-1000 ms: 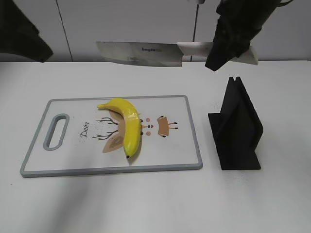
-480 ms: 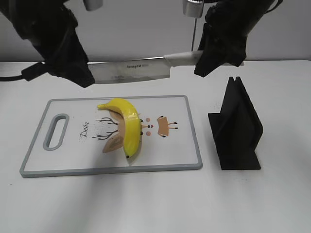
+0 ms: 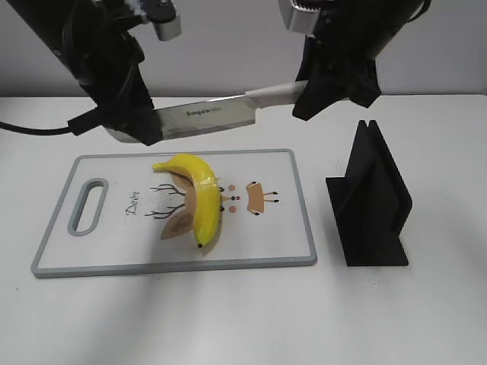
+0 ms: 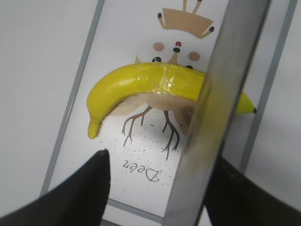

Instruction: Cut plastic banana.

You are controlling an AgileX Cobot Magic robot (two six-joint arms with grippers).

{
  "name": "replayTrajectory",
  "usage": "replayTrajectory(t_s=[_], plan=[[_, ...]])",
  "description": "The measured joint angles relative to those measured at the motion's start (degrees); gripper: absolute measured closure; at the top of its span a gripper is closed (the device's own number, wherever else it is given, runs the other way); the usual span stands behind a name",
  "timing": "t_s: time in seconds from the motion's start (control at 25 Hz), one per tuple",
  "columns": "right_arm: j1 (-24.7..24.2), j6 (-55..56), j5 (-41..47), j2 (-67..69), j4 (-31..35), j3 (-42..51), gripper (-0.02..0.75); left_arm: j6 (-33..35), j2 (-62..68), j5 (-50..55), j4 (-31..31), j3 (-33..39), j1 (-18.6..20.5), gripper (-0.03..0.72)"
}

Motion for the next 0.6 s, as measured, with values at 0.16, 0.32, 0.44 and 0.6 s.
replayTrajectory(t_s=[0.16, 0.32, 0.44, 0.6], plan=[[0.0, -0.3, -1.7, 0.6, 1.9, 0.0, 0.571, 0.1, 1.2, 0.1, 0.0, 0.0, 0.0, 0.153], [0.0, -0.3, -2.2, 2.0, 2.0, 0.0, 0.571, 0.2, 1.5, -0.2, -0.1, 0.0, 0.0, 0.386], [0.0, -0.3, -3.1, 3.2, 2.1, 0.0, 0.571, 0.2, 1.6, -0.7, -0.2, 0.0, 0.0, 0.613], [0.0, -0.7, -4.2, 3.6, 2.1, -0.1, 0.571, 1.2, 1.6, -0.8, 0.4, 0.0, -0.1, 0.682]])
